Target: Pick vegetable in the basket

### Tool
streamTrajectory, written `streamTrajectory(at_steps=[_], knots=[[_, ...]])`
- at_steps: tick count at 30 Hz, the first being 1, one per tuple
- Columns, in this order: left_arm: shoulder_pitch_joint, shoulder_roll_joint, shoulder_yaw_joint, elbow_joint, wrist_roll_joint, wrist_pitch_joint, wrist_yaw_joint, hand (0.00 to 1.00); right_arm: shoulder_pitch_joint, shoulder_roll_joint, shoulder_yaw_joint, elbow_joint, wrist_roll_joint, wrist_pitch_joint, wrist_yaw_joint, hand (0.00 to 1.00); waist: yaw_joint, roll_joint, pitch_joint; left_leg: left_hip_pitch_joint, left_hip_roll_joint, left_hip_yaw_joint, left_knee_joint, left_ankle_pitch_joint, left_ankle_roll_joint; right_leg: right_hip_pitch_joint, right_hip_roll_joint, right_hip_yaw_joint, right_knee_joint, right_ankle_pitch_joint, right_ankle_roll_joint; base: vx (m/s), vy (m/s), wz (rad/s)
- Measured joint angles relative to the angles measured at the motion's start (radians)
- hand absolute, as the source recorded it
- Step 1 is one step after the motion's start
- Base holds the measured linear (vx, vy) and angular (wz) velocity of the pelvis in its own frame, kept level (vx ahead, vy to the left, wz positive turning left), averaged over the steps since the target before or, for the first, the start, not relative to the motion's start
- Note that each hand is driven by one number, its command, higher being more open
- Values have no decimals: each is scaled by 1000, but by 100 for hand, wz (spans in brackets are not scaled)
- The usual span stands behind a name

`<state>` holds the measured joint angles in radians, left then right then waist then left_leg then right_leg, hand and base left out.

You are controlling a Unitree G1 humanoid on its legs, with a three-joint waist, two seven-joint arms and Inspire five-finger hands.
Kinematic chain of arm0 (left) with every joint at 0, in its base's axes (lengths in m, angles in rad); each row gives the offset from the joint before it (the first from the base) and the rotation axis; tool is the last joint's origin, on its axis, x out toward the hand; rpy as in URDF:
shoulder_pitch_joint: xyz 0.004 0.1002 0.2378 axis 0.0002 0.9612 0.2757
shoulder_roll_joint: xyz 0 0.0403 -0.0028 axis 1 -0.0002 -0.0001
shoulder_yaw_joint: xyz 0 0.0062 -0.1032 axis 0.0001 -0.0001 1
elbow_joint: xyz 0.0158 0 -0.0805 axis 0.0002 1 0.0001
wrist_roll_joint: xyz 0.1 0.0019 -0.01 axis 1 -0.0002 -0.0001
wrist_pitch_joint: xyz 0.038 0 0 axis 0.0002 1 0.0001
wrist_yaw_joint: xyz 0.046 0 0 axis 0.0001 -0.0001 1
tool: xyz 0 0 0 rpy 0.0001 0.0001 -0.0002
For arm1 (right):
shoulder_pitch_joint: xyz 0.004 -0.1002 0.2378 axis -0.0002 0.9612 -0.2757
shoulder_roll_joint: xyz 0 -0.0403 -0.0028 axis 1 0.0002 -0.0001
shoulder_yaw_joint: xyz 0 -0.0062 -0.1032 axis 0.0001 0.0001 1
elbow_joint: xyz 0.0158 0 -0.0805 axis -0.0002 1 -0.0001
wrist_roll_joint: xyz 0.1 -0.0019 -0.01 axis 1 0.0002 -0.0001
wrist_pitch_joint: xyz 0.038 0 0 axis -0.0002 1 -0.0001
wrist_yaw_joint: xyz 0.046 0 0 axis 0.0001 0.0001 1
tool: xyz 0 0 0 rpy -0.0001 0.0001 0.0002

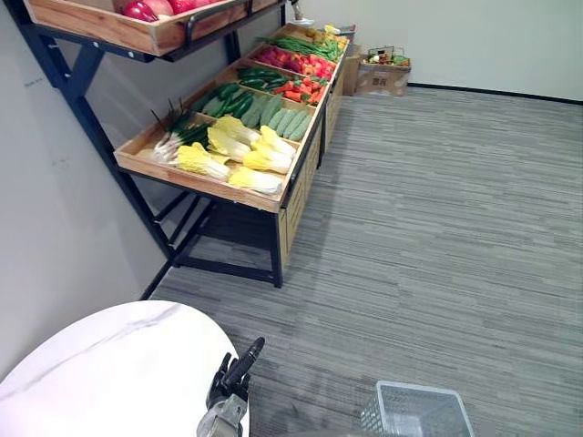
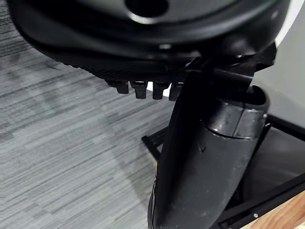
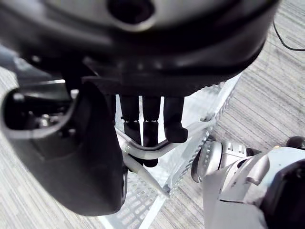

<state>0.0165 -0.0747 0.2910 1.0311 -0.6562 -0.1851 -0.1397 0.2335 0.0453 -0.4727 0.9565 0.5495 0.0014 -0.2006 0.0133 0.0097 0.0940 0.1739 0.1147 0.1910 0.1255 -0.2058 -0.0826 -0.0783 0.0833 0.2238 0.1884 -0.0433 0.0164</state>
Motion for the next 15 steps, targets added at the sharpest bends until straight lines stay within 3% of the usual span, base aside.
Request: streamTrajectory(at_steps=[5, 6, 7, 8, 9, 10, 11, 12, 13, 15], knots=[[7, 2, 10, 17, 41, 13, 1, 100, 0, 18, 1, 0, -1, -39, 17, 0, -14, -23, 15, -8, 4, 44, 0, 0, 0, 10, -4, 10, -85, 55, 3, -111, 40, -17], [8, 3, 13, 13, 45, 12, 1, 100, -2, 28, 1, -3, -5, -46, 23, 0, -12, -27, 20, -8, 13, 66, 1, 0, 0, 6, -12, -13, -84, 25, 0, -151, -1, -26], [9, 3, 15, 7, 49, 12, 3, 100, -4, 31, -6, -8, -12, -50, 30, 0, -11, -27, 24, -7, 21, 96, 0, -1, 2, -20, -46, -130, -46, -28, 12, -190, 14, -39], [13, 3, 16, -12, 49, 10, 5, 100, -7, 28, -4, -7, -23, -50, 37, 0, -7, -23, 32, -10, 26, 121, 0, -5, 8, -48, -71, -196, 22, -43, 4, -195, 30, -51], [19, 4, 33, -35, 47, 8, 6, 100, -11, 24, 9, -1, -41, -50, 39, 0, -2, -41, 34, -3, 22, 147, 4, -8, 12, -86, -101, -238, 130, -41, -1, -116, 41, -60], [15, 6, 65, -52, 30, 7, 10, 100, -10, 30, 25, 2, -45, -47, 40, 0, -4, -84, 33, -7, 5, 160, 41, -25, 3, -119, -118, -249, 202, -40, 19, -73, 7, -87], [16, 10, 96, -61, 18, 6, 16, 100, -23, 31, 41, -8, -49, -49, 42, 0, 15, -94, 29, -41, -14, 152, 56, -53, 43, -110, -91, -208, 114, -10, 26, -67, -5, -105], [20, 1, 109, -57, 17, 9, 17, 100, -37, 28, 35, -11, -56, -53, 43, 0, 36, -64, 14, -61, -23, 121, 7, -49, 73, -90, -71, -180, 29, 48, 30, -125, 21, -172], [24, 2, 130, -69, 16, 6, 14, 100, -83, 22, 13, -15, -77, -52, 45, 0, 61, -64, 32, -57, -23, 121, -19, 24, 49, -155, -85, -220, 293, -53, 3, -108, 31, -131], [28, 15, 123, -74, 4, -5, 34, 100, -84, 27, 15, 7, -78, -54, 45, 0, 48, -86, 27, -110, -10, 122, 70, 26, 49, -131, -178, -274, 479, -130, 59, -19, -66, -43]])
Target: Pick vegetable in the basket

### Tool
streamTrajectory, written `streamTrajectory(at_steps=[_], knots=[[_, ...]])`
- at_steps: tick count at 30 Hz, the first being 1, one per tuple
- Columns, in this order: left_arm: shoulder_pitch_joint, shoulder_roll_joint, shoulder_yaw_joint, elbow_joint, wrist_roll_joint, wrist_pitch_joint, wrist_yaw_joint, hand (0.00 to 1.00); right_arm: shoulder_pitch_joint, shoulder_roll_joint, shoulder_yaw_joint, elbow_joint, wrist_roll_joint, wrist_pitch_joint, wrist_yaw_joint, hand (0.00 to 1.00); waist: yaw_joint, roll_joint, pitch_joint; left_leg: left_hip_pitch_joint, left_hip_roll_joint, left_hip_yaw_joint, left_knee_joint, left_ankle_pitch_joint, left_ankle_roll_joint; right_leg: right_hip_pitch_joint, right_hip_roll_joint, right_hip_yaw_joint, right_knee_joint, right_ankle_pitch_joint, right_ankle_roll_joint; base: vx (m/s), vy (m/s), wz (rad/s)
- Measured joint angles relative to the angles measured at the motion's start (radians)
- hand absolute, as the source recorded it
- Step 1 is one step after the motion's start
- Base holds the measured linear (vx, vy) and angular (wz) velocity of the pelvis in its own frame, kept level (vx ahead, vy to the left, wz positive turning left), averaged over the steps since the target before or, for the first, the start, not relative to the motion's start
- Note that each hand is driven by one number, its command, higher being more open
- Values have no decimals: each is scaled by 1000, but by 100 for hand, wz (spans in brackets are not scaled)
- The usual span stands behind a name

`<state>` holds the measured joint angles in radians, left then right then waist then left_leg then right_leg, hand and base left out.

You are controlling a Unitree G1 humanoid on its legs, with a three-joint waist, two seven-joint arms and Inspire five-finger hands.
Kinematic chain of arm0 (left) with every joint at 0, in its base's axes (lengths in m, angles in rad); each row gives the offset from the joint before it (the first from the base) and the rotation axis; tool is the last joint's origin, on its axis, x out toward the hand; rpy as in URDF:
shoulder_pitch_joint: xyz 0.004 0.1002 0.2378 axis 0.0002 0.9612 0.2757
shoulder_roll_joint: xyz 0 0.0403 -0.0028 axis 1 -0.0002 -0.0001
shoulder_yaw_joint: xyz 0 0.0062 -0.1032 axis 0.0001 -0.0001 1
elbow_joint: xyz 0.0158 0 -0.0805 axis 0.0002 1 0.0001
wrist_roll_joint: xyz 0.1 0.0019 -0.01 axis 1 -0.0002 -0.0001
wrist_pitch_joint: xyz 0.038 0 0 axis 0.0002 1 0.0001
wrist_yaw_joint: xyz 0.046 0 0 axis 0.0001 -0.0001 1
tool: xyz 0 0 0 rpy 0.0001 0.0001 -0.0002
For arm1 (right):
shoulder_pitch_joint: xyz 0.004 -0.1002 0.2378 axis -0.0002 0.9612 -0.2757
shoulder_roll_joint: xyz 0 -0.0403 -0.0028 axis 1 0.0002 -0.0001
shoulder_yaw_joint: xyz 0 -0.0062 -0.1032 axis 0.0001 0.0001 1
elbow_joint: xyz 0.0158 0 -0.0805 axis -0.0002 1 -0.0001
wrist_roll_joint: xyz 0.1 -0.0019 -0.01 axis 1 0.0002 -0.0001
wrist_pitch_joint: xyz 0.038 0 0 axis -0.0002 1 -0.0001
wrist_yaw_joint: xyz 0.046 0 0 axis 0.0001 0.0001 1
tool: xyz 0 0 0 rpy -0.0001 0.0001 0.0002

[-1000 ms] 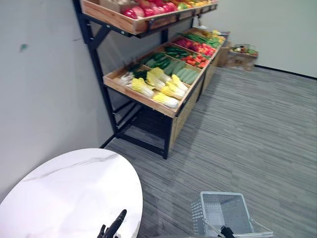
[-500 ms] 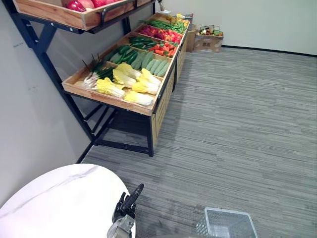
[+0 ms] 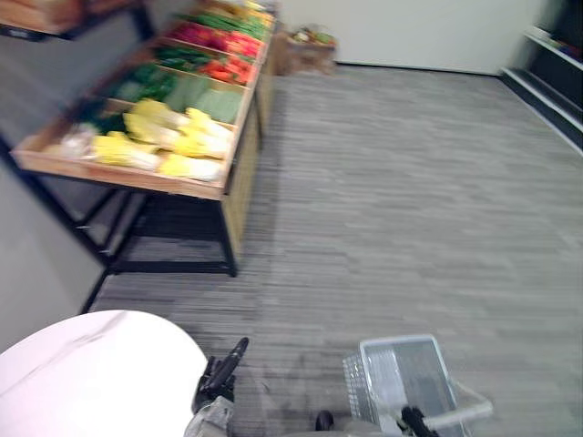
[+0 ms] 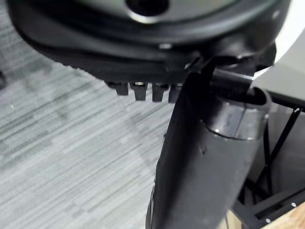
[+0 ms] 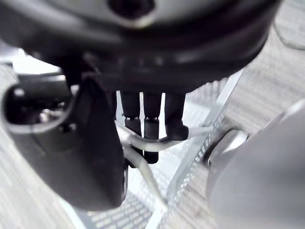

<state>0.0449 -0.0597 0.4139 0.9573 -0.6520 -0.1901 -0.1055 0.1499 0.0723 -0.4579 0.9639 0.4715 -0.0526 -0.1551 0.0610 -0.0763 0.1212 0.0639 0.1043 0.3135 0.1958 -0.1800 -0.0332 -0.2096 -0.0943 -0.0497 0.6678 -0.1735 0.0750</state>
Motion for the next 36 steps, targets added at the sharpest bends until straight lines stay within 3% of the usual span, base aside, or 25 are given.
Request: streamTrajectory(at_steps=[1, 2, 4, 5, 6, 9, 15, 20, 21, 23, 25, 26, 27, 28, 31, 32, 33, 36], knots=[[2, 14, -6, -1, -10, -9, -1, 100, -5, 0, 7, 23, 0, 2, -4, 0, 4, -12, -2, -27, 17, 7, 58, 4, -8, 40, -15, -20, -63, 5, 21, 25, -211, -2], [4, 19, -6, 7, -13, -10, -1, 100, -6, 0, 12, 32, -3, 3, -2, 0, 6, -15, -7, -42, 29, 7, 79, 14, -15, 63, -1, -34, -120, 6, 18, 12, -262, -32], [25, 22, -8, 5, -18, -11, 10, 100, -25, -4, 15, 30, -22, -1, -4, 0, 17, 15, -8, -84, 64, -2, 94, 7, -24, 184, 55, -34, -394, 45, -33, -94, -235, -41], [25, 18, -12, 5, -24, -11, 11, 100, -33, -9, 12, 30, -21, -1, -8, 0, 16, 27, -6, -83, 64, -5, 61, 14, -23, 198, 65, -34, -434, 46, -34, -179, -150, -27], [25, 14, -28, 5, -31, -7, 16, 100, -42, -19, 8, 34, -17, 4, -12, 0, 15, 32, -2, -82, 71, -10, 45, 20, -46, 212, 77, -34, -492, 56, -51, -139, -92, -13], [26, 24, -62, 4, -56, 4, 39, 100, -39, -25, 19, 32, -18, 8, -12, 0, 13, 37, -3, -117, 81, -29, 59, 39, -54, 245, 98, -48, -598, 114, -74, -165, -66, 6], [50, 22, -79, -15, -86, 2, 54, 100, 15, -45, 45, 28, -17, 37, -13, 0, 10, 58, 14, -111, 68, -83, 31, 78, -45, 285, 89, -107, -624, 140, -74, -147, -8, 28], [108, 16, -61, -19, -85, -6, 51, 100, 38, -52, 43, 2, 0, 38, 17, 0, 4, 68, 17, -78, 56, -51, -9, 102, -27, 298, 65, -139, -598, 135, -68, -114, 10, 22], [121, 14, -44, -13, -84, -6, 42, 100, 37, -57, 44, 2, -1, 40, 21, 0, -2, 69, 14, -78, 45, -64, -35, 134, -29, 287, 50, -158, -583, 134, -67, -103, 8, 48], [122, 14, -30, -10, -84, -6, 22, 100, 23, -57, 35, 9, -1, 41, 24, 0, -9, 61, 13, -118, 38, -74, 78, 100, -7, 256, 23, -183, -565, 136, -72, -103, 63, 36], [136, 9, -7, -4, -84, -5, 10, 100, 20, -64, 5, 14, -1, 50, 37, 0, -12, 59, 14, -81, 37, -76, 194, 14, -15, 251, -11, -194, -542, 137, -67, -83, 142, 19], [137, 8, -5, -2, -83, -5, 9, 100, 23, -68, 2, 15, -1, 52, 40, 0, -13, 61, 13, -58, 36, -78, 176, 7, -24, 252, -16, -197, -542, 140, -58, -108, 204, 24], [137, 0, -4, 1, -83, -6, 8, 100, 27, -76, -7, 16, 0, 56, 49, 0, -15, 78, 9, -2, 29, -90, 54, -6, -47, 247, -14, -199, -546, 149, -36, -118, 244, 19], [135, 4, -5, 7, -81, -1, 7, 100, 20, -65, -25, 30, 1, 66, 58, 0, -17, 69, 11, 38, -1, -89, -56, 13, -41, 246, -29, -198, -552, 158, -24, -123, 243, 15], [148, 31, -7, 8, -80, -3, 8, 100, 58, -25, -30, 33, 2, 75, 80, 0, -20, 28, -9, 42, -55, -93, -144, 53, -18, 232, -72, -212, -574, 188, -4, -74, 168, 11], [149, 34, -9, 9, -82, -6, 8, 100, 74, -21, -29, 33, -1, 73, 83, 0, -21, 24, -12, 39, -74, -100, -161, 61, -7, 233, -81, -215, -591, 201, 1, -36, 119, 12], [154, 34, -57, 29, -82, -43, 9, 100, 101, -35, 9, 52, 1, 40, 101, 0, -13, 26, -25, 96, -68, -103, -227, 83, -2, 289, -57, -242, -662, 207, 15, -10, 35, 7], [154, 34, -57, 29, -82, -43, 8, 100, 100, -35, 9, 52, 1, 39, 101, 0, -13, 30, -27, 92, -68, -103, -231, 83, -3, 285, -56, -242, -664, 207, 16, 0, 0, 0]])
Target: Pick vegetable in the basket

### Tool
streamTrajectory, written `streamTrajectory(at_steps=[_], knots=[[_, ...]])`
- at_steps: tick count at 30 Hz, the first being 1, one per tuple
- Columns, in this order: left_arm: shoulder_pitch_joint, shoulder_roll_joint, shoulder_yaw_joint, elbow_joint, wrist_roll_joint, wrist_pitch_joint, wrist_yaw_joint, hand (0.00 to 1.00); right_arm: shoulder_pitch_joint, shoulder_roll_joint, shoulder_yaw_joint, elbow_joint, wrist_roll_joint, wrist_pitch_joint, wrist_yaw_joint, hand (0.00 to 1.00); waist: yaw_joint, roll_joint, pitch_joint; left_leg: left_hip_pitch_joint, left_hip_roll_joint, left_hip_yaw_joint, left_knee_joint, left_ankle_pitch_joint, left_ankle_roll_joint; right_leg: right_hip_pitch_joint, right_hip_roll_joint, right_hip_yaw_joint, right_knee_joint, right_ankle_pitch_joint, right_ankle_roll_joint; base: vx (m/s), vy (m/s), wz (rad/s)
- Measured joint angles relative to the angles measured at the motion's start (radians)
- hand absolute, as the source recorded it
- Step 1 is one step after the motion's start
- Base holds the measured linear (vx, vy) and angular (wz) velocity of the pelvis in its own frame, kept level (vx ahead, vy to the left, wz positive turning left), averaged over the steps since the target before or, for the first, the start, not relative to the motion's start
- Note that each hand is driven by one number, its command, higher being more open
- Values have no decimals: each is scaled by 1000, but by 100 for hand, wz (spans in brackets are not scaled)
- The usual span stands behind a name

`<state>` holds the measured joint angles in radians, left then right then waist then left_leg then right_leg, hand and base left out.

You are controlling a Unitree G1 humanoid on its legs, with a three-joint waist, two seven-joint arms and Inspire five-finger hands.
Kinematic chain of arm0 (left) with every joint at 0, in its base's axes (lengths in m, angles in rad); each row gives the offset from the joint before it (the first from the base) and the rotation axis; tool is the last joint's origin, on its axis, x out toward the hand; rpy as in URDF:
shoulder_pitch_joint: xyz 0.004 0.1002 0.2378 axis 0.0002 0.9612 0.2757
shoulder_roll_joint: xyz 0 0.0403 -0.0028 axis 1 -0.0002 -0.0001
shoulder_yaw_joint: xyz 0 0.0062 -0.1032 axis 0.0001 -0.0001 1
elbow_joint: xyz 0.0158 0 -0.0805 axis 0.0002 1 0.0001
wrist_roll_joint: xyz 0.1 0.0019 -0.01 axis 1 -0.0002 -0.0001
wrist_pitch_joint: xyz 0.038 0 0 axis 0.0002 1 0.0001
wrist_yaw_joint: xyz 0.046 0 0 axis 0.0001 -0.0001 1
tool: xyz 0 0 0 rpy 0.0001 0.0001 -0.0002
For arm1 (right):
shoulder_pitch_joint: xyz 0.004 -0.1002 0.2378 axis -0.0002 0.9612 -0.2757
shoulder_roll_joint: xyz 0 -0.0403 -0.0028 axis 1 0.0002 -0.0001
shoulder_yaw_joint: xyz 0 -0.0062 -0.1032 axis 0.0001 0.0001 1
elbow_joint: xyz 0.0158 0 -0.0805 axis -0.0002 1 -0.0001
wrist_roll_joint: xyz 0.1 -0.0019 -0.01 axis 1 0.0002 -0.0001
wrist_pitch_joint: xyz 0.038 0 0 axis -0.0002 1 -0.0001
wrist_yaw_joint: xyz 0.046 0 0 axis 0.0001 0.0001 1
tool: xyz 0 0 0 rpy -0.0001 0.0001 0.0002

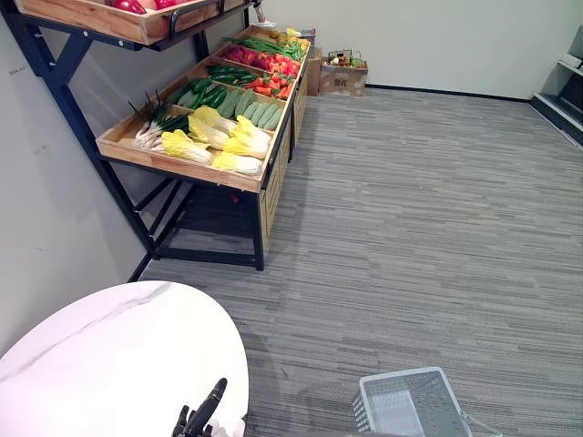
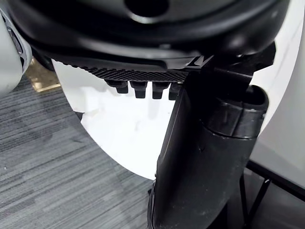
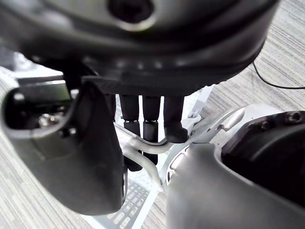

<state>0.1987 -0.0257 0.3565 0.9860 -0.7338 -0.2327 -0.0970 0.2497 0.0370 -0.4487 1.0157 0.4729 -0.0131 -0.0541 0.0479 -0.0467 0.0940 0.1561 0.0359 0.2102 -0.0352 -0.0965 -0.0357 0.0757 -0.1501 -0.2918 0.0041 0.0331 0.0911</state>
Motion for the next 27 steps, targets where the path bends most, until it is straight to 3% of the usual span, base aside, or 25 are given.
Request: streamTrajectory(at_steps=[13, 18, 27], knots=[[2, 2, 0, 23, 42, -20, 3, 100, -2, -1, 9, 5, 0, -7, 12, 0, 1, 5, -4, 12, -2, -4, -7, 0, 0, 20, 2, -9, -27, 3, 5, -1, -14, 1], [2, 30, -67, 60, 58, -20, 3, 100, -1, -10, 19, 21, 0, -11, 21, 0, 0, 4, -4, 35, -1, 2, -18, 0, 0, 35, 7, -1, -32, 4, 5, -22, -33, -5], [10, 40, -78, 82, 57, -18, 3, 100, -18, -26, 19, 60, -10, -31, 19, 0, -2, 5, -1, 65, 0, 38, -31, -2, -3, 44, 16, 42, -46, 12, 4, 8, -29, -14]])
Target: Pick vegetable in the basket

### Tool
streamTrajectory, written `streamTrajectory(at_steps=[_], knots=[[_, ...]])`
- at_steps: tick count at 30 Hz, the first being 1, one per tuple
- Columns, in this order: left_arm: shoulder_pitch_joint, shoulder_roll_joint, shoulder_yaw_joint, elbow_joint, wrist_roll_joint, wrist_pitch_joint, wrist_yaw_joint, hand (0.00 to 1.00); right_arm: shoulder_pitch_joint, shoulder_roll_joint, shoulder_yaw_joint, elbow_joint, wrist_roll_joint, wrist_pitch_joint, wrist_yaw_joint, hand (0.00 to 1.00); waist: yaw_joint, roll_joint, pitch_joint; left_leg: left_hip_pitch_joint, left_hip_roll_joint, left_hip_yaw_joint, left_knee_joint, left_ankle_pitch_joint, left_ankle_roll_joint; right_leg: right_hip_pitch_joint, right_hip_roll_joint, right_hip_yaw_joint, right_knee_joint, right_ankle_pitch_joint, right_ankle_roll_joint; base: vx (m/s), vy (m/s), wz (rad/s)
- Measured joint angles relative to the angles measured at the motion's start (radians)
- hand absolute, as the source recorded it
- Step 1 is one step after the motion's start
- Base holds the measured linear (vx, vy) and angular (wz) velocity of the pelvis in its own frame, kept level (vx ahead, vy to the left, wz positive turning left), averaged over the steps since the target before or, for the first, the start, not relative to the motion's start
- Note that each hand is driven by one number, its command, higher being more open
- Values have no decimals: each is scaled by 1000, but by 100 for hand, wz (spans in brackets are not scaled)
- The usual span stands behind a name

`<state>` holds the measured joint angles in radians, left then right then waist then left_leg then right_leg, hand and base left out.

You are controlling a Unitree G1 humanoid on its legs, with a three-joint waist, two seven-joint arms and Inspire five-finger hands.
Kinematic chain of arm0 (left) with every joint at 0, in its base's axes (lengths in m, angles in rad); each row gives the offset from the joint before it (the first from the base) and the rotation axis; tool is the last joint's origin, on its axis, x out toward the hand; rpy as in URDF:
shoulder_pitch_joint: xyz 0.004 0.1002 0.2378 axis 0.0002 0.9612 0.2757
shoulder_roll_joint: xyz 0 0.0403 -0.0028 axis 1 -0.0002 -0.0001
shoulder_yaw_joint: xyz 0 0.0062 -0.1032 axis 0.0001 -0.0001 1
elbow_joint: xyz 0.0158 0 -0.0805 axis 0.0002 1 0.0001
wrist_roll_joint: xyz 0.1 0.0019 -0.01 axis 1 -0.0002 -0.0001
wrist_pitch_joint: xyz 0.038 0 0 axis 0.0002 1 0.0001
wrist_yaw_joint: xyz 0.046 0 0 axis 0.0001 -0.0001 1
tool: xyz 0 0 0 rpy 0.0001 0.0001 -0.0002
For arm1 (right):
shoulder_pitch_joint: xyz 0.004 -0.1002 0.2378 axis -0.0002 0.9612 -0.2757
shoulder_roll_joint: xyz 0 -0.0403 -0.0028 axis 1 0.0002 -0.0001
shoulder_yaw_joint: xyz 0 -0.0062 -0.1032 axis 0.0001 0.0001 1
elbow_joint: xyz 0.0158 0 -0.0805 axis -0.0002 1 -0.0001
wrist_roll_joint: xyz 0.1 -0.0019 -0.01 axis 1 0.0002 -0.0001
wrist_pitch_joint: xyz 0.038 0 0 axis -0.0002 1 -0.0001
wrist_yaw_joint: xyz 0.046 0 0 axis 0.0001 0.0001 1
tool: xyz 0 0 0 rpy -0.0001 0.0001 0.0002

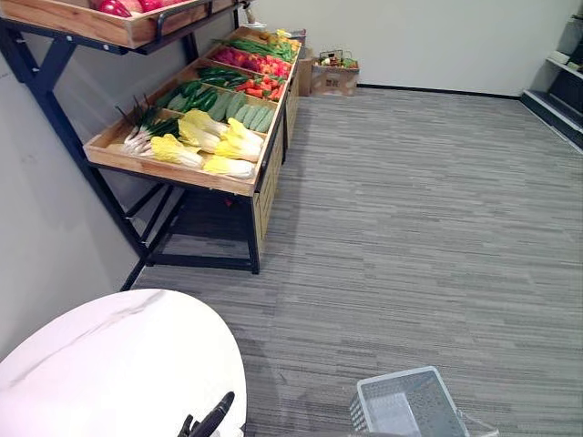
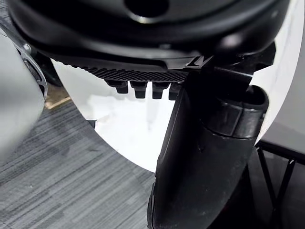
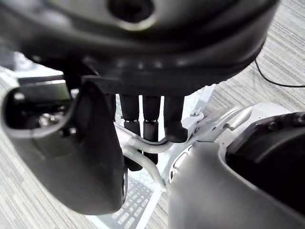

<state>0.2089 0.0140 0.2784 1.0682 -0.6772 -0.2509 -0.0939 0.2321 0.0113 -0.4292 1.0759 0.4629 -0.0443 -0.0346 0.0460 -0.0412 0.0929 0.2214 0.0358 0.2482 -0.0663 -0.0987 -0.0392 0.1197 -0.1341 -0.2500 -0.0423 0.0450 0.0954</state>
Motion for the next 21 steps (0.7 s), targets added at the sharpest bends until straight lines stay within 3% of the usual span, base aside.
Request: streamTrajectory(at_steps=[6, 9, 12, 15, 17, 20, 21], knots=[[-1, 20, -46, 0, 9, 7, 0, 100, -19, 0, -1, 8, 1, -2, 1, 0, -1, -11, 22, 11, -2, 19, 39, -32, 9, -15, -14, 23, 70, -20, 0, -31, -6, -12], [-6, 26, -67, -3, 22, 25, 5, 100, -29, -1, 1, -5, 10, -10, 2, 0, -1, -4, 47, 13, 3, 32, 71, -68, 25, -103, -42, 31, 283, -54, 12, -68, 50, -15], [-4, 35, -64, -3, 22, 41, 20, 100, -21, 1, -2, -9, 11, -9, 1, 0, -3, -3, 67, 40, 5, 34, 73, -74, 37, -201, -73, 31, 518, -40, -5, -43, 48, -1], [2, 49, -54, -2, 23, 44, 33, 100, 0, 26, -26, -6, 12, -4, -1, 0, -14, -13, 76, 67, 32, 14, 76, -82, 46, -223, -77, 14, 583, -72, -14, -13, -15, 19], [4, 41, -26, -2, 31, 50, 40, 100, 7, 32, -48, -8, 13, 2, -1, 0, -17, -8, 84, 74, 63, 6, 94, -96, 35, -233, -76, -13, 554, -88, -9, 65, -73, 19], [6, 11, 48, -4, 46, 64, 47, 100, 18, 39, -69, -34, 13, 13, 2, 0, -19, 7, 95, 84, 149, 21, 186, -160, -21, -255, -77, -70, 434, -76, 3, 149, -136, -3], [6, 8, 54, -5, 47, 64, 47, 100, 20, 41, -69, -38, 13, 13, 2, 0, -19, 7, 95, 89, 155, 23, 191, -166, -29, -255, -78, -73, 423, -73, 3, 214, -210, -8]])
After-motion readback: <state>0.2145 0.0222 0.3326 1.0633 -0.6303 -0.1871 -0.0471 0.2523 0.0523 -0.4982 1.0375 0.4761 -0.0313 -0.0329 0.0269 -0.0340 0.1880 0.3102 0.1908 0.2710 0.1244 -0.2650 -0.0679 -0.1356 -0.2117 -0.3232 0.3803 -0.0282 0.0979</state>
